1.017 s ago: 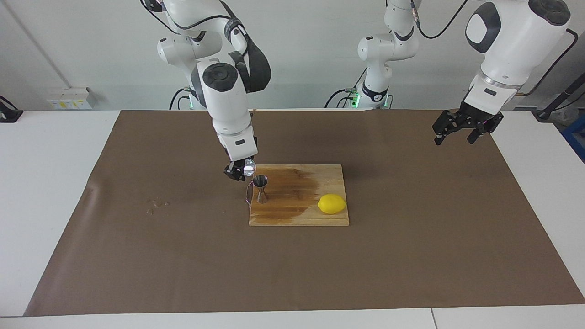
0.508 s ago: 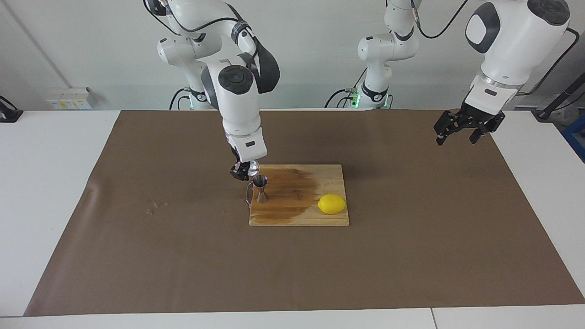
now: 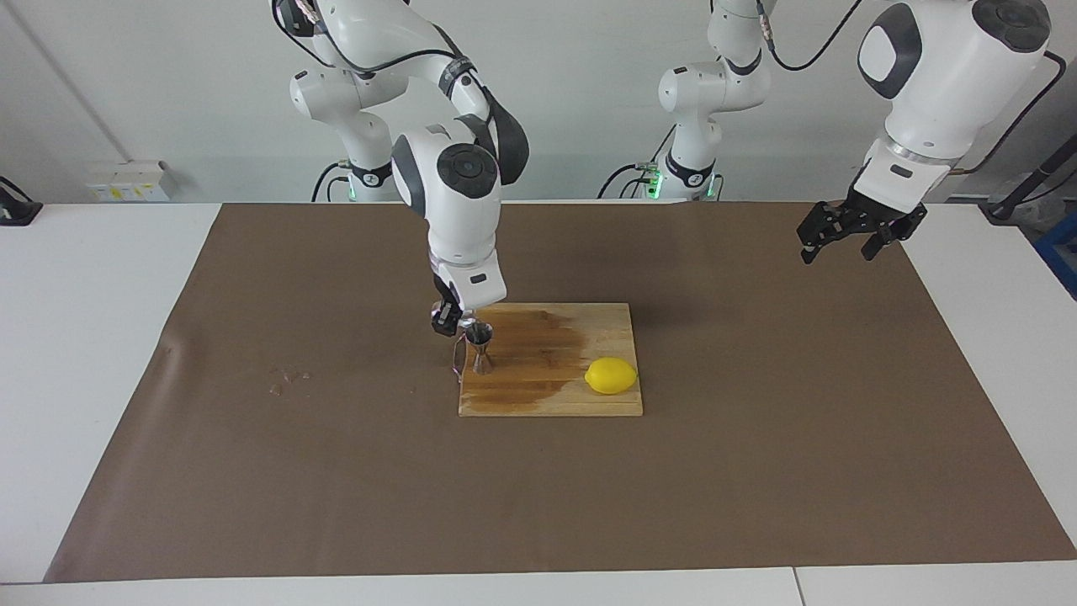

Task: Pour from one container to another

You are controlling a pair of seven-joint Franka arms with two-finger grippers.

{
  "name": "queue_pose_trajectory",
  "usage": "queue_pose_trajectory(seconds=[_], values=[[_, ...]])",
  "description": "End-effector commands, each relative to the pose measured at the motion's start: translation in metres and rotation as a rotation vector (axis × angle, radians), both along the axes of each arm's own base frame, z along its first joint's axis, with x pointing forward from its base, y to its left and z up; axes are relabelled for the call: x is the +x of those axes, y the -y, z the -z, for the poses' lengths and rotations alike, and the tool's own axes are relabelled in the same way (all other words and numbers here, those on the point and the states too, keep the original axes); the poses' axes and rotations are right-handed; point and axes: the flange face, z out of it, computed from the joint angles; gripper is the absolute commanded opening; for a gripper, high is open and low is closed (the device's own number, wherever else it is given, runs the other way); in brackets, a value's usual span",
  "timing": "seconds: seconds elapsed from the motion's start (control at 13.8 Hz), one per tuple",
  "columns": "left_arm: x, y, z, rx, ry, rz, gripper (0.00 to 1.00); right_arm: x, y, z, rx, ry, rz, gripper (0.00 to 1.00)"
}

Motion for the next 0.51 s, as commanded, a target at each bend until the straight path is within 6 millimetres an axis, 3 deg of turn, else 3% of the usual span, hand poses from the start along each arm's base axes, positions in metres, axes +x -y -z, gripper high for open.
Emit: queue_pose_trajectory(seconds=[0.0, 0.44], values=[[-0.0097, -0.0028, -0.0038, 0.014, -0.015, -0.010, 1.00, 0.0054, -0.0022, 0.0042, -0.041, 0.002, 0.020, 0.00], [-0.0149, -0.0029, -0.0021, 0.015, -0.051, -0.011, 1.00, 0.0111, -0.0039, -0.0017, -0.037, 0.012, 0.024, 0.00]])
